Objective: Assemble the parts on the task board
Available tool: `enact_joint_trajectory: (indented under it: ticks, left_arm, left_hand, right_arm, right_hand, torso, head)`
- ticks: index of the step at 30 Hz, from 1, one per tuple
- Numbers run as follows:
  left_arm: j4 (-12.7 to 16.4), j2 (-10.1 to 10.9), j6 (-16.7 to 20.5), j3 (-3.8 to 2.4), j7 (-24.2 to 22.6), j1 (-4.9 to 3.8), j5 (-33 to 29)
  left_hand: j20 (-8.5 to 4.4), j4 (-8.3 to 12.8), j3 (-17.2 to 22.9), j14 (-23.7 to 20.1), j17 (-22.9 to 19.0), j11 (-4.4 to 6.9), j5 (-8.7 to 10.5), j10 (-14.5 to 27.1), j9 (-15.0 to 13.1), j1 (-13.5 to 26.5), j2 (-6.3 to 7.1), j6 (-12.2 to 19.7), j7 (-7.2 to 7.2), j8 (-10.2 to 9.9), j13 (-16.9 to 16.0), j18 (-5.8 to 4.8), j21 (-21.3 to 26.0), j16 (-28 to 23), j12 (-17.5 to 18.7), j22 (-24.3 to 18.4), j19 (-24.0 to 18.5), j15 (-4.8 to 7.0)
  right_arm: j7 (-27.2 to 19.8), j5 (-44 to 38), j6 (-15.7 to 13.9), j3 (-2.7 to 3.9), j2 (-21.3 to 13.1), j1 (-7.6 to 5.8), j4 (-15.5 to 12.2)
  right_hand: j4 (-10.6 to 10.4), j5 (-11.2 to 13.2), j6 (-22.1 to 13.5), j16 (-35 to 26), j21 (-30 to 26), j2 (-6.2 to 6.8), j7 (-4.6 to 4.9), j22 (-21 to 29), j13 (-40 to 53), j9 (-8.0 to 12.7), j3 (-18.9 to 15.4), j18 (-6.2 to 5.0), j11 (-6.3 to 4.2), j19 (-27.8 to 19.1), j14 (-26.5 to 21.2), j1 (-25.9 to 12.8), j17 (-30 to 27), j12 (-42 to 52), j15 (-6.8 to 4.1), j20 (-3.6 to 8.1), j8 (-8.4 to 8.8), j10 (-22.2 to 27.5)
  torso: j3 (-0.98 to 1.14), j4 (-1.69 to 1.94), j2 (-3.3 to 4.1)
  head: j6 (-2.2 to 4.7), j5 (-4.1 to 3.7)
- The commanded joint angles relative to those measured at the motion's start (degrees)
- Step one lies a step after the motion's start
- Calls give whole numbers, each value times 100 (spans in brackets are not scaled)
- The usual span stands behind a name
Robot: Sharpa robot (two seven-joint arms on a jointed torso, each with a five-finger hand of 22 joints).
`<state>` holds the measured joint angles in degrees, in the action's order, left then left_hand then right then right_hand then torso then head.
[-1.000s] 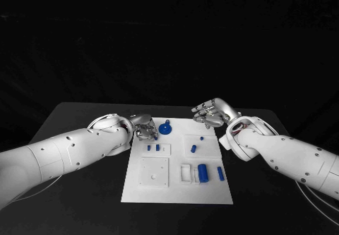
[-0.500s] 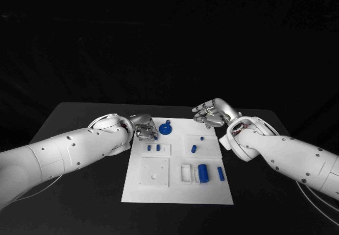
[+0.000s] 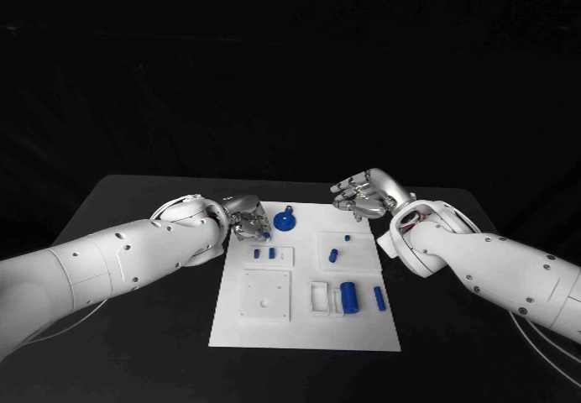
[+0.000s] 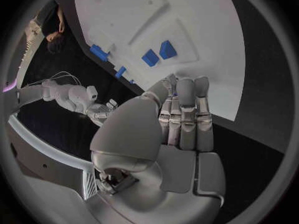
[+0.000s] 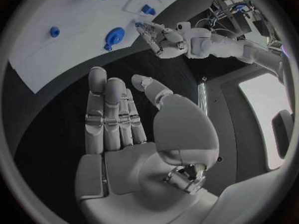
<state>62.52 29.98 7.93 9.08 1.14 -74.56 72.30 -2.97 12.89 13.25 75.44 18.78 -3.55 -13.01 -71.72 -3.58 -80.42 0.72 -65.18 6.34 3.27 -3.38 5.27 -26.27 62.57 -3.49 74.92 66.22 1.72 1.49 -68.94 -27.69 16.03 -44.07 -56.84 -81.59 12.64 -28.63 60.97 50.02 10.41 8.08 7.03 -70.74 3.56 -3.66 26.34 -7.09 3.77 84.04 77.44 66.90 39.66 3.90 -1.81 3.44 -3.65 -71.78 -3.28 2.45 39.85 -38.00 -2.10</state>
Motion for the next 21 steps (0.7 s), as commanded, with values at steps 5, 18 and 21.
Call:
enact_joint_trajectory:
  ticks: [5, 18, 21]
  left_arm:
    - [-2, -8, -20, 1, 41, 5, 35]
    - [-31, -49, -138, 4, 59, 5, 44]
    - [-49, -63, -151, 4, 66, 5, 46]
  left_hand:
    - [27, 15, 34, -50, -18, -12, 29, 49, 3, 35, 94, 55, 3, 27, 7, 63, 67, -26, 19, 115, -6, -9]
    - [33, -29, 38, -66, -23, -14, 43, 66, 3, 73, 111, 42, -1, 28, 8, 51, 123, -15, 20, 115, 11, -13]
    - [35, -65, 37, -71, -26, -13, 46, 75, 3, 89, 115, 52, -4, 28, 7, 45, 155, -9, 19, 111, 27, -15]
  right_arm:
    - [-58, -10, 47, 3, -3, 1, -5]
    - [-61, -10, 48, 3, -6, 1, -13]
    - [-62, -10, 49, 3, -6, 1, -14]
  right_hand:
    - [22, -39, -1, 28, -27, 34, 28, -5, -8, 2, 5, -212, -1, 178, -19, -4, -4, -33, 2, -54, 7, 44]
    - [22, -39, -1, 28, -27, 34, 28, -5, -8, 2, 5, -212, -1, 178, -19, -4, -4, -33, 2, -54, 7, 44]
    - [22, -39, -1, 28, -27, 34, 28, -5, -8, 2, 5, -212, -1, 178, -19, -4, -4, -33, 2, -54, 7, 44]
  torso:
    - [4, -2, -2]
    - [6, -5, 2]
    - [6, -2, 3]
  head:
    - [2, 6]
    - [4, 8]
    - [3, 7]
